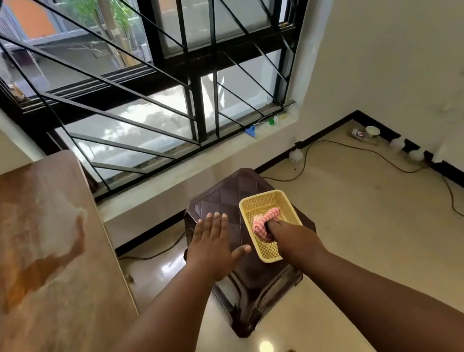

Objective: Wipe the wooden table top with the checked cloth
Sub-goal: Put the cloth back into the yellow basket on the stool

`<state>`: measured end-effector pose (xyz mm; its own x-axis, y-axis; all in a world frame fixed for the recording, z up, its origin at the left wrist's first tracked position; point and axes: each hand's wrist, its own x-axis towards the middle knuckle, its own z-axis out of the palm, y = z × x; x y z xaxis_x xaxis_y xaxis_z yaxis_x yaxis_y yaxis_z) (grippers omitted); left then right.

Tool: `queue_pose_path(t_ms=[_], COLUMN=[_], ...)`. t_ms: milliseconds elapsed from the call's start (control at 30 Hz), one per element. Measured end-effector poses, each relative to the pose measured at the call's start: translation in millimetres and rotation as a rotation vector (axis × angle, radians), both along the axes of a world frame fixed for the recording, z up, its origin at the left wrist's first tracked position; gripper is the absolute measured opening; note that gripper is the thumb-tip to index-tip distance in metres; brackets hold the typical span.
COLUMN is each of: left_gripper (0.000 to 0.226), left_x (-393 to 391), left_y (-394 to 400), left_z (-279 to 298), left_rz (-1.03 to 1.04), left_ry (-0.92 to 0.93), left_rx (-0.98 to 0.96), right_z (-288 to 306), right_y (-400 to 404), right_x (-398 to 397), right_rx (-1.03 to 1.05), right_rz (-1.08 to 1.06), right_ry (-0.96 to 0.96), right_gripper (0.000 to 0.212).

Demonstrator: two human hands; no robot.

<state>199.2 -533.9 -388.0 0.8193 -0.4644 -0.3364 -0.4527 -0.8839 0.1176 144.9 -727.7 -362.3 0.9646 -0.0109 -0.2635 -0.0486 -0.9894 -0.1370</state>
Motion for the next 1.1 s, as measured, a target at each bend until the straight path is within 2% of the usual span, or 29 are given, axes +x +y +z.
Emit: queue_pose_path(t_ms=[300, 733, 1100], left_gripper=[0.093, 0.094, 0.094], left_x=[26, 54, 77], left_y=[9, -9, -47], left_z=[-31, -80, -97], left_rz=[0.024, 0.061, 0.057], left_ry=[0.088, 0.204, 0.206], left_rx=[0.005, 0.06, 0.074], right_z=[-34, -90, -128], right_y=[-17, -39, -31], right_x=[55, 107, 128], right_rx=[-0.028, -0.03, 0.009], right_rz=[-0.116, -0.11, -0.128], right_ry=[0.022, 0.147, 0.269], right_gripper=[0.031, 0.029, 0.037])
